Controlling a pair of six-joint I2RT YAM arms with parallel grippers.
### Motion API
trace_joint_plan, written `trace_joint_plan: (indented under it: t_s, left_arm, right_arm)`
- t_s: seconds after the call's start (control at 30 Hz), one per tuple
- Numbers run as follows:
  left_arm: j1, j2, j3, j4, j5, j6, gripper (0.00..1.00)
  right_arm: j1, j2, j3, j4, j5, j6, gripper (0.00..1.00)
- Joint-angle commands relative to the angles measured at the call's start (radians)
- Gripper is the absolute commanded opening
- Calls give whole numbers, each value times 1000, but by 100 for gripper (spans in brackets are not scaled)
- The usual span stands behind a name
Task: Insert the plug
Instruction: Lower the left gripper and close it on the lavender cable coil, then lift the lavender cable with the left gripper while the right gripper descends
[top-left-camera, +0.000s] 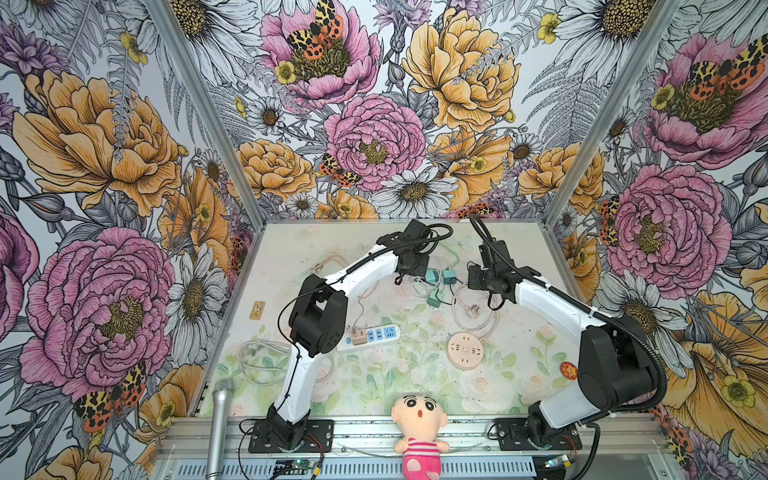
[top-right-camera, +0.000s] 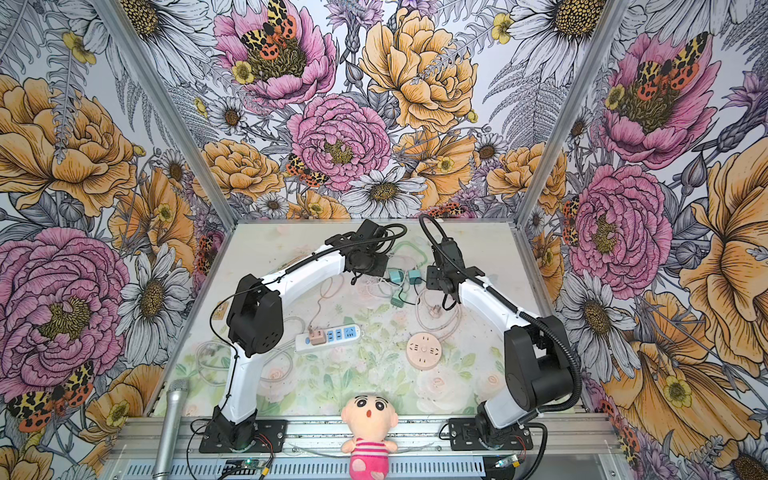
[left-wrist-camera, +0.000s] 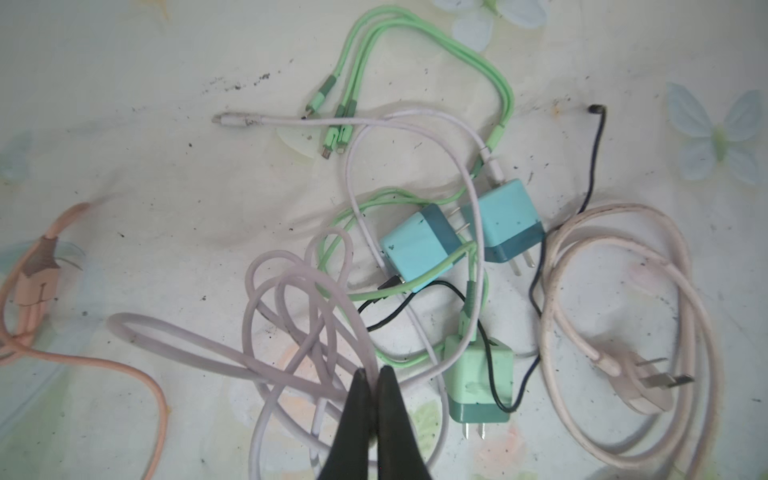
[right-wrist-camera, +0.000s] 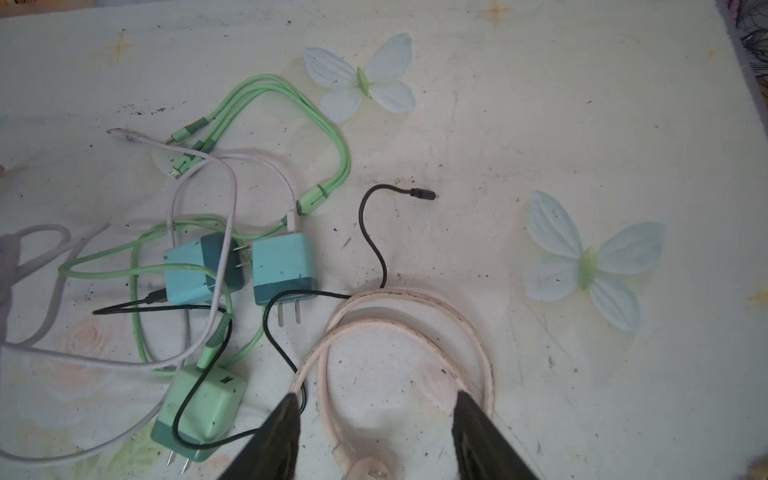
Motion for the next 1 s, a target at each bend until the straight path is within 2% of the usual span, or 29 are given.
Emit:
trace_joint_plan:
  t_s: [0.0, 0.23, 0.53, 0.83, 0.97]
  left_arm:
    - [-12, -63, 38, 2, -22, 27, 0]
    - [-28, -77, 77, -2, -45, 57, 0]
    - [-36, -65, 225, -5, -36, 78, 0]
    - [-36, -126, 284, -17, -74, 102, 0]
    - [-30, -152, 302, -39, -129, 126, 0]
  right_arm:
    - [-6, -34, -5, 19, -4, 9, 60]
    - [-8, -53, -15, 24, -7, 12, 60]
    - [-10, -100, -48, 23, -4, 12, 59]
    - [-11, -128, -79, 25, 0, 15, 58]
    - [-13, -129, -82, 27, -10, 21, 57]
